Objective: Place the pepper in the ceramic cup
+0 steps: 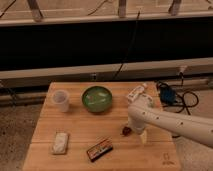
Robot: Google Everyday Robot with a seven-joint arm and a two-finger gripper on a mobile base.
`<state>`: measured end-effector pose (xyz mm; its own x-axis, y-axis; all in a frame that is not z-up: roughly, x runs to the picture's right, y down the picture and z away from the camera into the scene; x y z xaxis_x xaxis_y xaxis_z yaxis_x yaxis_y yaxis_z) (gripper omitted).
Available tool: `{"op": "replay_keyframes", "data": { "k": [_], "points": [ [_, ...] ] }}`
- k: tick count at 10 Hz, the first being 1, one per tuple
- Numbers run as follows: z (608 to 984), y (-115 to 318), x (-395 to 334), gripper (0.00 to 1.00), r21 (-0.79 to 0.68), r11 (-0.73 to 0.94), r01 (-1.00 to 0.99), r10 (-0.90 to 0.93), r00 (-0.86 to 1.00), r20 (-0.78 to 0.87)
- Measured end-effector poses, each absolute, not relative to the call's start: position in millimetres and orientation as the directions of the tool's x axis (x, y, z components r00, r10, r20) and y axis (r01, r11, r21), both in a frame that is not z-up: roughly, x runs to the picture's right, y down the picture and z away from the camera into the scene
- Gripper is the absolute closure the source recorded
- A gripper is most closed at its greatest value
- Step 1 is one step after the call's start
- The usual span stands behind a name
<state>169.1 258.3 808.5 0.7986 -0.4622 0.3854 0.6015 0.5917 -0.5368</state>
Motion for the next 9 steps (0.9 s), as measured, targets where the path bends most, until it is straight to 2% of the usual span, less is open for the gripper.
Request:
{"op": "replay_keyframes", "data": {
  "k": [4, 7, 8, 9],
  "points": [
    [808.5, 261.6, 166.6, 0.21, -0.538, 0.592, 0.6, -0.459, 0.8, 0.387],
    [809.3, 262.3, 166.0, 0.4, -0.536, 0.595, 0.599, -0.458, 0.8, 0.387],
    [809.1, 263.0, 166.1, 0.42, -0.537, 0.594, 0.599, -0.458, 0.8, 0.387],
    [808.8, 264.0, 166.3, 0.37, -0.539, 0.592, 0.599, -0.458, 0.8, 0.387]
  ]
}}
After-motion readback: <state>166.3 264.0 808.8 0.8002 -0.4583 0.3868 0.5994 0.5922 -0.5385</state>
